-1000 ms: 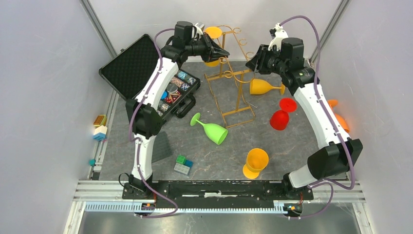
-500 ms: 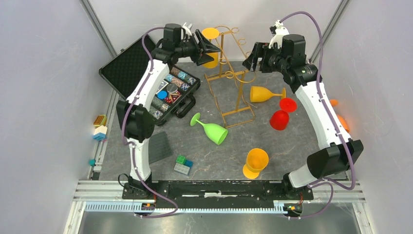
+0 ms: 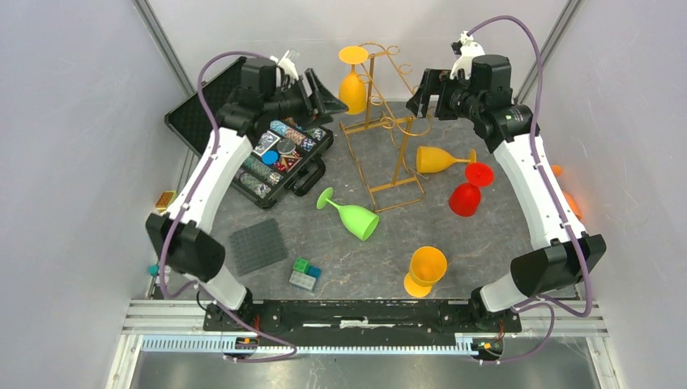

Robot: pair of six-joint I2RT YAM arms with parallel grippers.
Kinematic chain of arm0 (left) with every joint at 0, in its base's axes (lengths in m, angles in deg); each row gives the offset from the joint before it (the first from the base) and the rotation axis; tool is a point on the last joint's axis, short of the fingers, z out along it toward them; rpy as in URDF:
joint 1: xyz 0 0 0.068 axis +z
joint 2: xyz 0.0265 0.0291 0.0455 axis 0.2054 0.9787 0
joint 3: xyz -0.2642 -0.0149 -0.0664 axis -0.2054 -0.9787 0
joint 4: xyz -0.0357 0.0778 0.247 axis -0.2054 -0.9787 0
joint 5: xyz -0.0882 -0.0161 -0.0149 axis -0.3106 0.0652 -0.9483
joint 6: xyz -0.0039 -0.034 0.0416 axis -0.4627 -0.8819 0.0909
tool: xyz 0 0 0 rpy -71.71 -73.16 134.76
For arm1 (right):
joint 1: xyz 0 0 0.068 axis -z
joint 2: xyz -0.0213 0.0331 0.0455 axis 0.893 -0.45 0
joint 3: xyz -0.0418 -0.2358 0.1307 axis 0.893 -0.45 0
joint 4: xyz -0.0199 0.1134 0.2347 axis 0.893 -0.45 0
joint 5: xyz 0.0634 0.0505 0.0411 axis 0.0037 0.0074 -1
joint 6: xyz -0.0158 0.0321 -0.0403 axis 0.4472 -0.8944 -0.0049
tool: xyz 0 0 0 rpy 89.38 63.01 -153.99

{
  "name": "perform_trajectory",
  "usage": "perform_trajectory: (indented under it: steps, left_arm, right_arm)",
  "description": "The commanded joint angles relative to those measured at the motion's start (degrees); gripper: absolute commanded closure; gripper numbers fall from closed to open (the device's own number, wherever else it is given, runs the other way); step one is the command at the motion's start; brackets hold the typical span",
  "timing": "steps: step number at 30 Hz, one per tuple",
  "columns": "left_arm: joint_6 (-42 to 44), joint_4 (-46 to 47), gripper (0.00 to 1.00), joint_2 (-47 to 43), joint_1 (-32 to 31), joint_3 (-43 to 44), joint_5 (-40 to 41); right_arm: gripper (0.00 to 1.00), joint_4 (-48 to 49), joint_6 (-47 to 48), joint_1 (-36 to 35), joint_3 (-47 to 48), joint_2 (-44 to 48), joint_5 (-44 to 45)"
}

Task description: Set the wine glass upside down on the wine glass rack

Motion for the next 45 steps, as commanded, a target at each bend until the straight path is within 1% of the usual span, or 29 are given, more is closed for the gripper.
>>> perform_trajectory:
  steps: [1,4,7,12,13,14,16,22,24,26,28,30,31,34,36,38,41,45]
  left_arm:
    - [13.5,-9.4,0.28,-9.2,-0.1,-8.8,8.2]
    - [18.8,-14.1,0.29,-13.8,-1.4,-16.9,14.6]
    - [22.2,-17.1,0.30,-16.3,-4.8,-24.0,21.4]
    - [23.8,-16.6,0.32,-15.5,-11.6,-32.6,33.1]
    - [23.9,-16.0,0.33,-14.6,-12.2,-33.4,34.3]
    - [23.8,-14.8,0.38,-13.6,-12.6,-34.4,36.3]
    - [23.5,-12.7,0.41,-11.8,-13.0,-35.4,38.2]
    - [24.6,-5.9,0.43,-5.7,-12.9,-35.1,43.6]
    - [25.9,-4.0,0.43,-3.3,-12.9,-34.5,43.8]
    - [27.2,-2.2,0.44,-0.5,-12.9,-33.6,41.9]
    - [27.8,-1.6,0.50,2.3,-12.8,-32.1,40.6]
    - [28.0,-1.5,0.54,5.2,-12.8,-30.6,40.3]
    - [28.1,-1.6,0.58,6.2,-12.7,-29.9,40.2]
    - [28.5,-2.6,0.74,7.4,-12.6,-28.5,40.3]
    - [29.3,-2.9,0.84,6.2,-12.6,-28.7,41.3]
    - [30.7,-2.9,0.97,3.6,-12.6,-29.3,42.8]
    - [35.0,-4.0,0.98,-1.0,-12.6,-29.8,45.5]
    - [43.6,-5.9,0.98,-9.5,-12.6,-30.3,49.7]
  right_arm:
    - [0.02,0.0,1.4,0.3,2.4,2.3,2.2]
    - [0.02,-0.5,2.0,0.4,2.7,3.1,3.4]
    - [0.02,-1.8,2.8,0.5,3.7,3.5,3.7]
    - [0.02,-3.2,3.3,0.5,3.5,4.6,3.4]
    - [0.02,-3.5,3.4,0.5,3.4,4.9,3.4]
    - [0.02,-3.8,3.5,0.5,3.4,5.0,3.4]
    - [0.02,-4.3,3.7,0.4,3.2,5.6,3.4]
    - [0.02,-4.5,3.7,0.5,1.0,7.4,3.2]
    - [0.02,-4.7,3.7,0.5,0.8,7.8,3.1]
    - [0.02,-4.9,3.8,0.5,1.0,7.9,3.2]
    - [0.02,-5.2,4.0,0.5,1.1,8.0,3.2]
    - [0.02,-5.7,4.1,0.5,1.7,7.7,3.3]
    - [0.02,-5.8,4.2,0.5,2.0,7.7,3.2]
    - [0.02,-6.2,4.3,0.5,2.7,7.6,2.9]
    - [0.02,-6.5,4.3,0.5,3.2,7.6,2.6]
    - [0.02,-6.4,4.3,0.5,3.0,7.5,2.3]
    - [0.02,-6.5,4.3,0.5,3.1,7.5,1.2]
    - [0.02,-6.3,4.3,0.6,3.7,7.2,0.4]
